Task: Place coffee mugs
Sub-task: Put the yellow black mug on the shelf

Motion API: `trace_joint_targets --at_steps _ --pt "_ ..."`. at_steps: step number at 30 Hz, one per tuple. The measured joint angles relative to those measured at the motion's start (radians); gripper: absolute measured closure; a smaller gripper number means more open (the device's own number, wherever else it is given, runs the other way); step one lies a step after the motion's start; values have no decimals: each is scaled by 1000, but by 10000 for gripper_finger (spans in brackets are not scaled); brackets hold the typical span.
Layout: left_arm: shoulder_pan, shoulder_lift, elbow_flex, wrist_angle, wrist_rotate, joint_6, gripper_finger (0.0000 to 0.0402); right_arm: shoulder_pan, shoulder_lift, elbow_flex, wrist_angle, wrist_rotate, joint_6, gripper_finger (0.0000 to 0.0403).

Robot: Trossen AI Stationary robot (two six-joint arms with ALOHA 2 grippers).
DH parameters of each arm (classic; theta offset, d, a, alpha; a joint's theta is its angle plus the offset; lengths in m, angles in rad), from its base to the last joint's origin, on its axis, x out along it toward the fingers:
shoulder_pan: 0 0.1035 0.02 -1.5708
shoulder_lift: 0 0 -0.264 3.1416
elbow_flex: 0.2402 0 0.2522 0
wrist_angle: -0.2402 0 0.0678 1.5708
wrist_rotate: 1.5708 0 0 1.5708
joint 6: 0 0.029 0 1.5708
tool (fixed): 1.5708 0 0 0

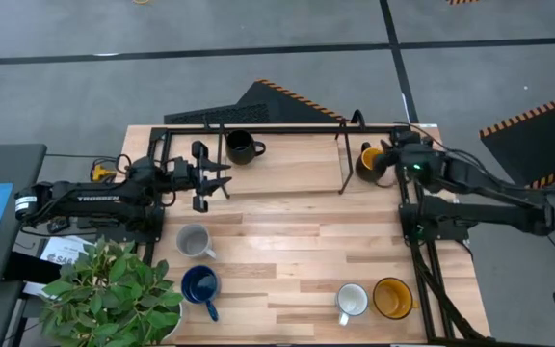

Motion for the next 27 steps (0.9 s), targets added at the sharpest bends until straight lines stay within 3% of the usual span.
trace_joint_targets --at_steps 6,12,17,27 --pt "0 0 0 -9 0 -7 274 -260 166 0 -89 -145 97 175" --pt "0 0 0 -10 -3 -1 274 -428 294 1 -94 -307 79 170" --pt "0 0 0 -16 -3 2 274 -460 367 3 -85 -335 78 178" --pt "0 1 0 -23 -2 1 274 -405 438 1 -91 -410 78 180"
